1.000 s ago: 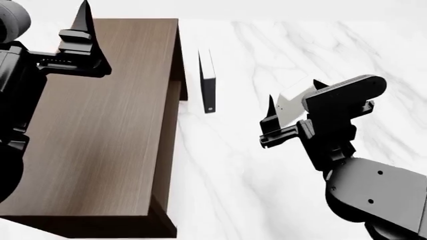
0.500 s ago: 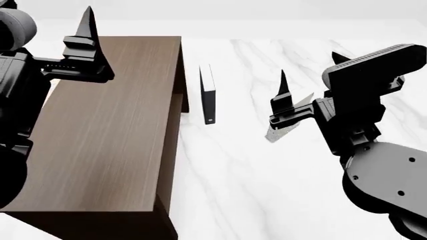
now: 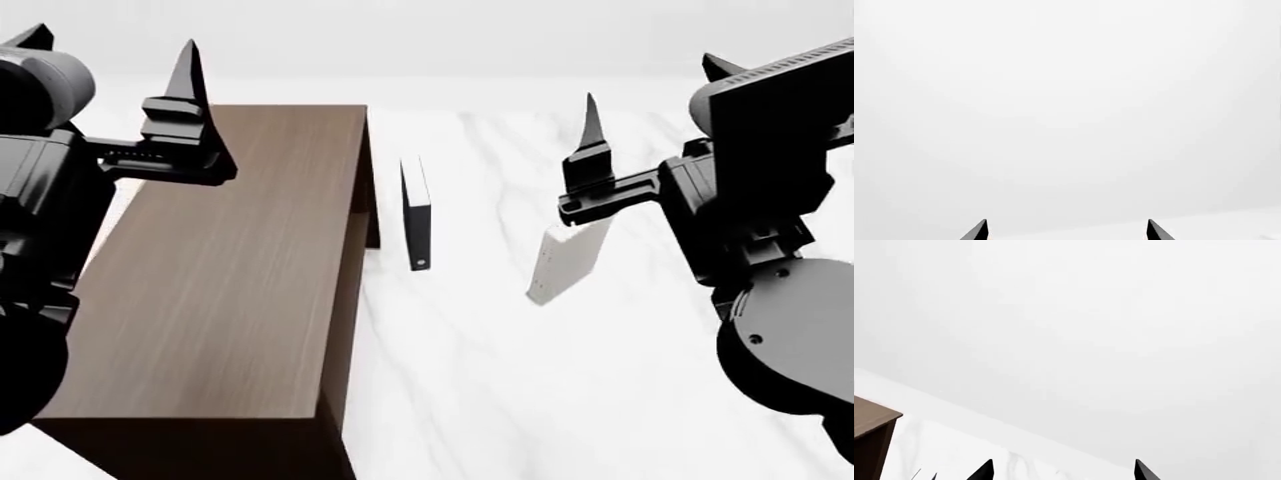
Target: Pick up the book on the right and place it under the cabinet shelf.
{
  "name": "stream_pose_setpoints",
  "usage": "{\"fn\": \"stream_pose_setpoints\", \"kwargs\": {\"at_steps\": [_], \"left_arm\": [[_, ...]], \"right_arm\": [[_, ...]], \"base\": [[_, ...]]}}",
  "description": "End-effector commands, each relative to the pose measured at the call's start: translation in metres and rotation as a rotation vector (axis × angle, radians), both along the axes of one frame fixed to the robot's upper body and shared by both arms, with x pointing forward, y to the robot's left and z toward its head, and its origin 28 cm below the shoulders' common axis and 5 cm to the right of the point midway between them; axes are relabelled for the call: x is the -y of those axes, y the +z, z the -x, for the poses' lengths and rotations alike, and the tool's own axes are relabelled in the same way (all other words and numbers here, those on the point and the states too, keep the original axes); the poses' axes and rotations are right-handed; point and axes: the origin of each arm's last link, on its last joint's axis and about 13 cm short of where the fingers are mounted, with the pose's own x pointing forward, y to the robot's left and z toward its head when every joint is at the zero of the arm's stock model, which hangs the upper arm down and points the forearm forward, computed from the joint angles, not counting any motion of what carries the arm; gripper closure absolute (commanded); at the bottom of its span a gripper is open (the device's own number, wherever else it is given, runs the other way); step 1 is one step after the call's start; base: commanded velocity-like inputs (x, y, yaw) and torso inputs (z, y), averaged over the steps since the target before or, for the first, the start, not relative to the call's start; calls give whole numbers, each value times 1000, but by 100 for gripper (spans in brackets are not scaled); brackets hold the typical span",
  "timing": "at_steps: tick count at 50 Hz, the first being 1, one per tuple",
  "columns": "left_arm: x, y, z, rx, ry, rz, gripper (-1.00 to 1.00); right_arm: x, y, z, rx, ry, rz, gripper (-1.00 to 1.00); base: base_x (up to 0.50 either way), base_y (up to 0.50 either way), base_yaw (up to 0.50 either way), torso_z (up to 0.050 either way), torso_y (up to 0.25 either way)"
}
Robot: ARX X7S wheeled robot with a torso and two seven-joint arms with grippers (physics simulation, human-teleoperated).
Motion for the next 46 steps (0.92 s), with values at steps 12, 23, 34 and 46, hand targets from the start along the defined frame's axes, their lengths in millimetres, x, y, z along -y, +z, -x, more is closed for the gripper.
{"fn": "stream_pose_setpoints", "kwargs": {"at_steps": [12,23,34,46], "left_arm": [[1,-2,0,-5,-5,-5,-100],[2,2,1,0,-7,-6,-100],[2,5,2,6,-7,-8,-100],[1,8,3,12,-7,-11,-100]], "right_arm": [[3,19,11,57,-7,-15,-100],[6,29,19,90,-12,-25,-100],[6,39,26,115,-14,-26,-100],[7,48,33,142,-16,-24,-100]], "base": [[0,0,0,0,94],[0,0,0,0,94],[0,0,0,0,95],[0,0,0,0,95]]}}
